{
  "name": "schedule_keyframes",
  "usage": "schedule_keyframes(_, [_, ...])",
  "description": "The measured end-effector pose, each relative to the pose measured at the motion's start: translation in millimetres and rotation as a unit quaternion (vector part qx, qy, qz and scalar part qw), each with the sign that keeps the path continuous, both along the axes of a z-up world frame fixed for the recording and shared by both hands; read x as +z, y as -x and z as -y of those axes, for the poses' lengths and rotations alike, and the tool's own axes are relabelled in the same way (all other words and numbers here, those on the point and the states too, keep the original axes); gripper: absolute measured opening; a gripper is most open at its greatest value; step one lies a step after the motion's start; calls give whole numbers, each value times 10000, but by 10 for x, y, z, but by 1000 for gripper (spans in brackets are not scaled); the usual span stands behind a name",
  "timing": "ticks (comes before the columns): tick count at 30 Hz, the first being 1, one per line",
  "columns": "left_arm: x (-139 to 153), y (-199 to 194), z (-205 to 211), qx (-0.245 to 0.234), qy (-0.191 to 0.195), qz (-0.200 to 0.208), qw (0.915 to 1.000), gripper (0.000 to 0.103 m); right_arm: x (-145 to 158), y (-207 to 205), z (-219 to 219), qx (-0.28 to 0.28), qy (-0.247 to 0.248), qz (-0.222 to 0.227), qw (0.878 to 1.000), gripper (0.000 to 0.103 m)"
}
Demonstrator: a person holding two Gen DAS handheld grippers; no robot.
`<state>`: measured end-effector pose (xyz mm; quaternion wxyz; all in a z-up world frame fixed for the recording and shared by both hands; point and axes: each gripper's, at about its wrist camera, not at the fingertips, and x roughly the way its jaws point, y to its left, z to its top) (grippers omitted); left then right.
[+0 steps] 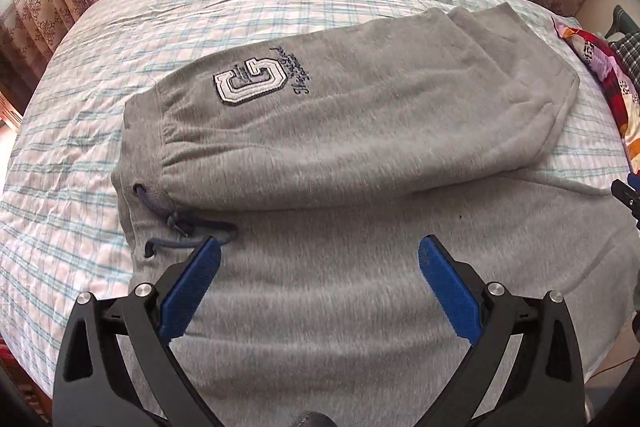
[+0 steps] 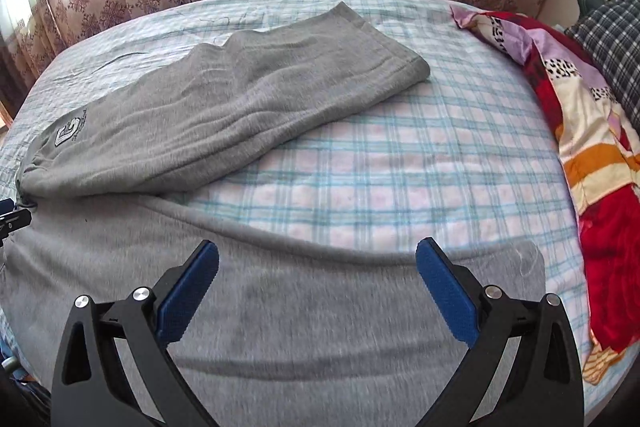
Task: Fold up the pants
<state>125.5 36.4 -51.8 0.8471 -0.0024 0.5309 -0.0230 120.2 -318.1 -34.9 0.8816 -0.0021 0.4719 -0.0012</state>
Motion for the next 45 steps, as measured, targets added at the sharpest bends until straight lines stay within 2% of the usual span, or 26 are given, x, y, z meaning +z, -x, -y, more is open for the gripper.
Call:
schedule_keyframes(7, [-42, -487, -96, 185, -53, -20, 9998, 101, -83, -794, -251, 308, 133, 52, 9994, 98])
schedule_keyframes(16, [-423, -999, -338, 560, -70, -464, 9973, 101, -349, -1550, -347, 473, 303, -183, 9983, 98])
schedule_keyframes(20, [-489, -1095, -377, 596, -110, -479, 9970, 101, -474, -1875, -252, 245, 218, -358, 9988, 98])
schedule_keyframes(24, [-502, -1210, -439, 695, 18, -526, 9962, 101, -601, -2157, -89, -135, 12, -520, 9986, 98])
schedule_keyframes(30, [-484, -1357, -463, 798, 58, -477, 9957, 101, -666, -2528, 141, -543, 182, -551, 9968, 98])
schedule_keyframes(36, [-392, -1454, -593, 800, 71, -398, 9960, 101, -560, -2794, 373, -935, -135, -679, 9932, 98])
schedule_keyframes(40, [-367, -1537, -718, 937, 167, -361, 9948, 101, -430, -3009, 398, -1029, -156, -548, 9931, 98])
schedule_keyframes(45, [-293, -1618, -831, 979, 156, -260, 9947, 101, -356, -3292, 378, -1105, -657, -566, 9901, 98])
